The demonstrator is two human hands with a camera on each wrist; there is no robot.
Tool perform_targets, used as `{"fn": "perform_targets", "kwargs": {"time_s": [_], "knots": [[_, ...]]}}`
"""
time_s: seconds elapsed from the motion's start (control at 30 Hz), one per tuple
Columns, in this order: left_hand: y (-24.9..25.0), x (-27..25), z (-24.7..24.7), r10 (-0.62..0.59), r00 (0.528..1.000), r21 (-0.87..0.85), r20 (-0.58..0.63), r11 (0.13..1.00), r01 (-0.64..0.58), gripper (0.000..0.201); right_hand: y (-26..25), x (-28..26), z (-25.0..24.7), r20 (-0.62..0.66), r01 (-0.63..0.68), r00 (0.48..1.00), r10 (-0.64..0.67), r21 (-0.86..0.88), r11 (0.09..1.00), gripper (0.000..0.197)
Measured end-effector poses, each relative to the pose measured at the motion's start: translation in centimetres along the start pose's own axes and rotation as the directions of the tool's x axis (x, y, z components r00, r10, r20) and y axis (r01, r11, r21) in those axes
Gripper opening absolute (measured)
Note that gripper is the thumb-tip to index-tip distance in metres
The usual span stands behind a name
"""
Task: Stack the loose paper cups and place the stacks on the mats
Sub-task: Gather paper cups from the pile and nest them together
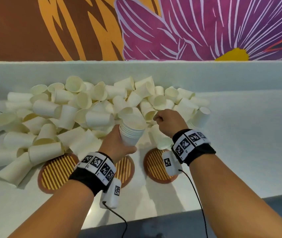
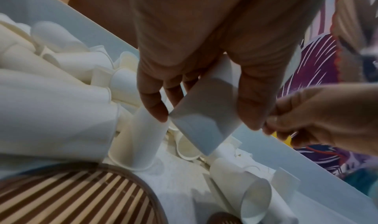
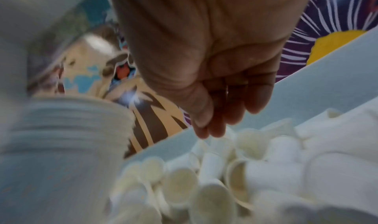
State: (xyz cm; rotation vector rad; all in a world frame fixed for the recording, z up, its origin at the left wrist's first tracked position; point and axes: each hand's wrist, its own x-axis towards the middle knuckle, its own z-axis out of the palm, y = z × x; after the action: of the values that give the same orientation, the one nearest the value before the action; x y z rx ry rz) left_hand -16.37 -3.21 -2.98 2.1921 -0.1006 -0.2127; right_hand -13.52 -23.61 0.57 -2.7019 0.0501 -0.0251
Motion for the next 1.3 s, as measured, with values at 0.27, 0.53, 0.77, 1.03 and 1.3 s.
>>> {"fn": "perform_targets", "kwargs": {"time_s": [0.27, 0.53, 0.77, 1.03, 1.3], "knots": [[-0.2, -0.5, 2.7, -0.041, 0.997, 0.045, 0.058, 0.998, 0.039, 0.074, 4.6, -0.9, 5.7, 0.173, 0.108, 0.985, -0.022, -0.502, 0.858, 0.059], [-1.5, 0.0, 4.4, -0.147, 0.983, 0.138, 0.109, 0.982, 0.131, 0.073, 4.6, 0.2, 2.7, -0.162, 0.082, 0.981, -0.109, -0.166, 0.983, 0.029], [-1.7, -0.1, 5.2, -0.172, 0.981, 0.169, 0.088, 0.973, 0.156, 0.072, 1.9, 0.1, -2.2, -0.162, 0.140, 0.976, -0.146, -0.049, 0.989, 0.033], [-1.4, 0.1, 6.6, -0.071, 0.995, -0.001, 0.075, 0.997, 0.071, 0.079, 2.3, -1.3, 2.7, 0.124, 0.150, 0.981, -0.151, 0.016, 0.989, 0.043], [-1.8, 0.1, 7.3, -0.128, 0.989, 0.024, 0.078, 0.992, 0.126, 0.074, 9.4, -1.7, 2.8, 0.184, -0.133, 0.965, 0.186, -0.268, 0.954, 0.063]]}}
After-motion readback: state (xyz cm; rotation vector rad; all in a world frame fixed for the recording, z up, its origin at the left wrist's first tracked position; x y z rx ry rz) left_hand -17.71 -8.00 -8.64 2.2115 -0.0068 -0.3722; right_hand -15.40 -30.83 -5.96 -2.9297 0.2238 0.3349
